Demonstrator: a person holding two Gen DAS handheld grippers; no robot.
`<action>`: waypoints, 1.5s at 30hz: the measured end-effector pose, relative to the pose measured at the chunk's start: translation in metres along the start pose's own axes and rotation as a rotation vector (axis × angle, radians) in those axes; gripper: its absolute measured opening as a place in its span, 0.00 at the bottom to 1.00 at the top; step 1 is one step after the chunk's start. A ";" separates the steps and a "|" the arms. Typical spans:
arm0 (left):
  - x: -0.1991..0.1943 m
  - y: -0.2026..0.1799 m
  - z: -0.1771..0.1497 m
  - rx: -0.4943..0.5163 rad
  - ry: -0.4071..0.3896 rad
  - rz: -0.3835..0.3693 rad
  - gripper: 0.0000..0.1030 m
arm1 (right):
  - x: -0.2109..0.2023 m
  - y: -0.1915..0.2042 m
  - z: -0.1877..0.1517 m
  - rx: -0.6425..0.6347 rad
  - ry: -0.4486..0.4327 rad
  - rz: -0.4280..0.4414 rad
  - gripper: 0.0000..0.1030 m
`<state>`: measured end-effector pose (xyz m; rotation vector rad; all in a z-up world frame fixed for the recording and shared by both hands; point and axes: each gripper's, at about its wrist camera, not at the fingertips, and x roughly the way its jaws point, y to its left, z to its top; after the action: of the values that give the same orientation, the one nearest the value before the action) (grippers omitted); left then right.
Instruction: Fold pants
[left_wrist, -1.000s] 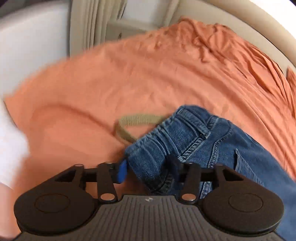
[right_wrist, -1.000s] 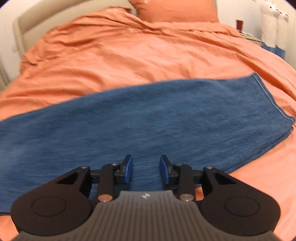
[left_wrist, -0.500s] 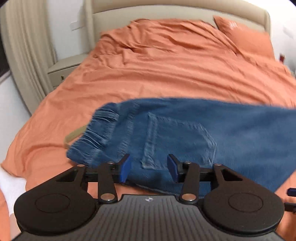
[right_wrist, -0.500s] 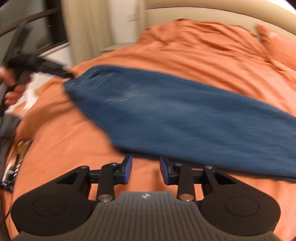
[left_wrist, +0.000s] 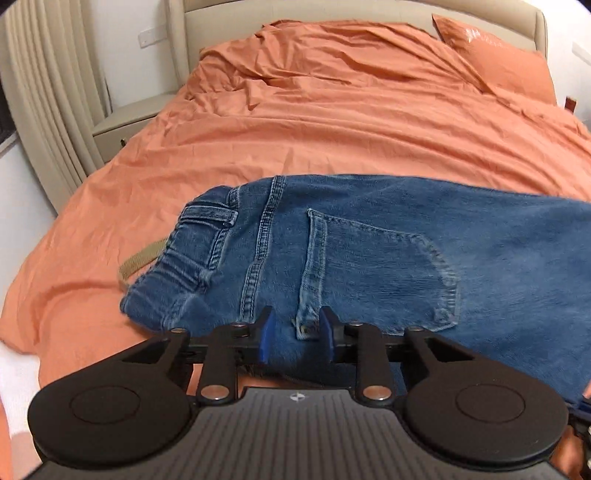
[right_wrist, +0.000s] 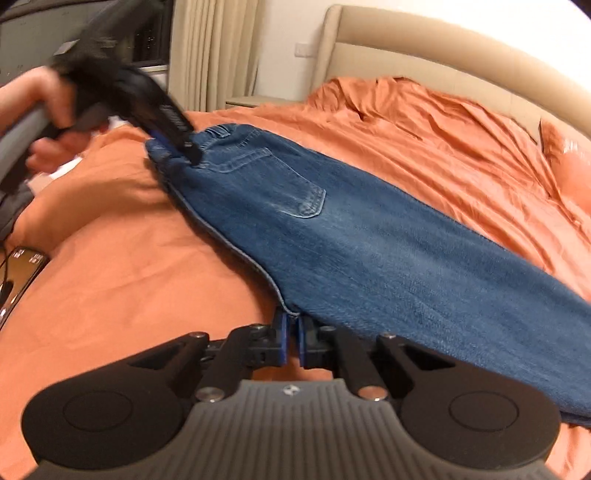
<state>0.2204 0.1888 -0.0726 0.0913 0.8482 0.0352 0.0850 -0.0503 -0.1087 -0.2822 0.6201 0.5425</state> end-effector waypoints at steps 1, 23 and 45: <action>0.007 -0.002 0.001 0.018 0.013 0.011 0.28 | 0.002 0.001 -0.004 0.005 0.013 -0.003 0.01; -0.023 -0.061 0.031 0.130 -0.057 0.157 0.35 | -0.033 -0.064 -0.027 0.255 0.013 -0.003 0.21; 0.029 -0.271 0.085 0.262 -0.010 -0.186 0.35 | -0.200 -0.468 -0.211 1.335 -0.142 -0.462 0.44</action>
<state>0.3019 -0.0842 -0.0640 0.2577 0.8449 -0.2511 0.1103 -0.6007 -0.1080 0.8545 0.6344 -0.3547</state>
